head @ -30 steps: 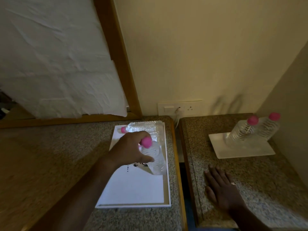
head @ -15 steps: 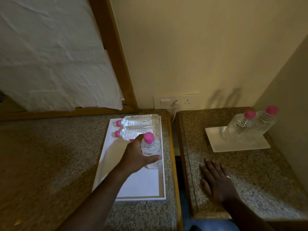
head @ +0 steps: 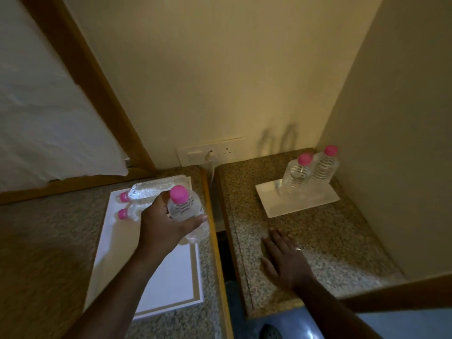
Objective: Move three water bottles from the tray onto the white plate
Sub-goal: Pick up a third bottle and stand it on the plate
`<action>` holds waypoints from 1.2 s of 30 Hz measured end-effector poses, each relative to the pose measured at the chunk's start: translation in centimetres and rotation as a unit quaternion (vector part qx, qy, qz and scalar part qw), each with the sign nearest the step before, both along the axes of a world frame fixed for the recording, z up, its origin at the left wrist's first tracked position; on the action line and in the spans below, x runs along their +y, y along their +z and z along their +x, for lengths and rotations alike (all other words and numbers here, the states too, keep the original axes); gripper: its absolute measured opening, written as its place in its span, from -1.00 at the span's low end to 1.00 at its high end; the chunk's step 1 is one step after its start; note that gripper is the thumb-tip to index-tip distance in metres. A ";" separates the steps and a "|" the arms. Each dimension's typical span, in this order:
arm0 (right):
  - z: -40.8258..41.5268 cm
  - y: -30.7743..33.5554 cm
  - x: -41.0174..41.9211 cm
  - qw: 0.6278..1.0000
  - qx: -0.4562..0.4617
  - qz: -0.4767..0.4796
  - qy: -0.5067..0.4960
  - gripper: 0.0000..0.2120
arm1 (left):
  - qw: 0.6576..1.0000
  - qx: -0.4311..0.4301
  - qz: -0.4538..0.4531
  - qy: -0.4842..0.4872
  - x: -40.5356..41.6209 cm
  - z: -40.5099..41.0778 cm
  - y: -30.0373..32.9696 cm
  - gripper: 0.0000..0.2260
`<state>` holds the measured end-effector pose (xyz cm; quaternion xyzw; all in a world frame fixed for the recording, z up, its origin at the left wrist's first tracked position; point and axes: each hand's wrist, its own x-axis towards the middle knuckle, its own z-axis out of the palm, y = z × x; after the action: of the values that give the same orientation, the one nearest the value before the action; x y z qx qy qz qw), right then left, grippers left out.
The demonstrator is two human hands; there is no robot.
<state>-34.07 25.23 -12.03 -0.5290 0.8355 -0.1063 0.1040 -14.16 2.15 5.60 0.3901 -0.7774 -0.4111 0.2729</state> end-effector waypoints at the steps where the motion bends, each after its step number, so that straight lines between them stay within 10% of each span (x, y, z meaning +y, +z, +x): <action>1: -0.4 0.0 0.3 1.000 0.005 0.003 -0.006 -0.44 | 1.000 0.006 -0.003 -0.008 0.2 -1.1 0.3 -0.48; 15: -4.7 -0.8 3.7 0.998 0.019 -0.025 -0.061 -0.42 | 0.990 0.004 0.062 -0.130 3.5 -20.8 -3.4 -0.46; 36: -5.0 -1.8 3.7 0.997 0.004 -0.056 -0.054 -0.45 | 0.979 -0.033 0.092 -0.177 2.7 -24.8 -7.9 -0.27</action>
<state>-39.05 28.97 -13.87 -0.4886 0.8559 -0.1564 0.0654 -38.92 4.89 -2.31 0.2831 -0.8018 -0.5092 0.1329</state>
